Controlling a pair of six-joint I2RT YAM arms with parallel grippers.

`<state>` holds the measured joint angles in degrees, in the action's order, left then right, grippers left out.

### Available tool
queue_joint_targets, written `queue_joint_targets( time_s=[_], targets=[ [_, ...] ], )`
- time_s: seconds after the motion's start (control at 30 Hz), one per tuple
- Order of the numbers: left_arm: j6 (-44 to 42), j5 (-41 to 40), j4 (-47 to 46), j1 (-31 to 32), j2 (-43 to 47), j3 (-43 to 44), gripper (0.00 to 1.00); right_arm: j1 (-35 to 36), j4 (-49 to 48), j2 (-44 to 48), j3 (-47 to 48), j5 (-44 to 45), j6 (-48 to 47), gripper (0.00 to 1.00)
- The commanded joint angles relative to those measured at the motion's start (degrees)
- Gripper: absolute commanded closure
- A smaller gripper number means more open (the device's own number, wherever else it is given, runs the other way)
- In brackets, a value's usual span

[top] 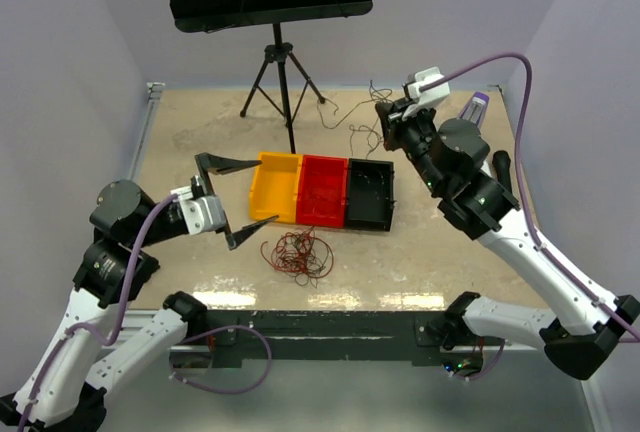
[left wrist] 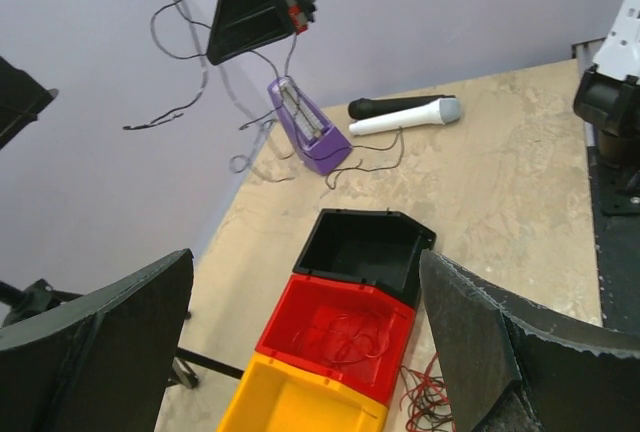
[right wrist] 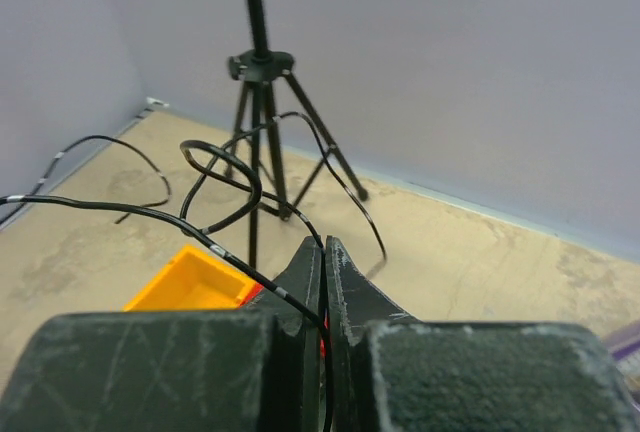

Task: Untangle the cables
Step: Place the cable in the bin.

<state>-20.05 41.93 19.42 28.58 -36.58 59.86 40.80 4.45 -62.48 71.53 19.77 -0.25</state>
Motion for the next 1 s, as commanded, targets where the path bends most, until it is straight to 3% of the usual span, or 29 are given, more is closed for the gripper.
queue_joint_targets(
  time_s=[0.0, 0.17, 0.43, 0.63, 0.7, 0.73, 0.77, 0.87, 0.9, 0.97],
  targets=[
    [0.9, -5.0, -7.7, 0.1, -0.4, -0.9, 0.0, -0.2, 0.4, 1.8, 0.3, -14.3, -1.4, 1.0],
    [1.2, -0.4, -12.1, 0.1, -2.9, -0.1, 0.0, -0.1, 2.2, 1.0, -0.7, -22.5, 2.1, 1.0],
    [0.8, 15.6, -18.5, 0.6, -9.1, 0.5, 0.0, 1.6, -0.1, 0.5, -4.0, -27.2, 5.3, 1.0],
    [-10.9, 17.3, -12.0, 3.1, -14.1, 2.6, 0.0, 3.3, 0.3, -1.1, -2.6, -27.5, 5.1, 1.0],
    [-13.9, 15.3, -11.8, 3.7, -15.1, 3.0, 0.05, 3.7, 0.1, -1.3, -2.4, -27.9, 5.0, 1.0],
    [-14.1, 14.0, -12.9, 3.8, -15.5, 2.8, 0.11, 3.8, 0.1, -1.4, -2.4, -28.0, 4.9, 1.0],
    [-13.4, 12.7, -14.8, 3.9, -15.6, 2.9, 0.23, 3.9, 0.0, -1.5, -2.4, -28.0, 4.9, 1.0],
    [-12.0, 9.5, -18.4, 3.7, -15.8, 3.5, 0.87, 4.0, -0.5, -1.2, -3.5, -27.9, 5.3, 1.0],
    [-11.5, 8.3, -20.8, 3.8, -15.5, 3.6, 1.0, 4.0, -0.8, -1.1, -4.0, -27.9, 5.5, 1.0],
    [-11.8, 7.1, -21.8, 3.7, -15.0, 4.0, 1.0, 4.1, -1.7, -0.5, -5.4, -28.0, 6.3, 1.0]
  ],
)
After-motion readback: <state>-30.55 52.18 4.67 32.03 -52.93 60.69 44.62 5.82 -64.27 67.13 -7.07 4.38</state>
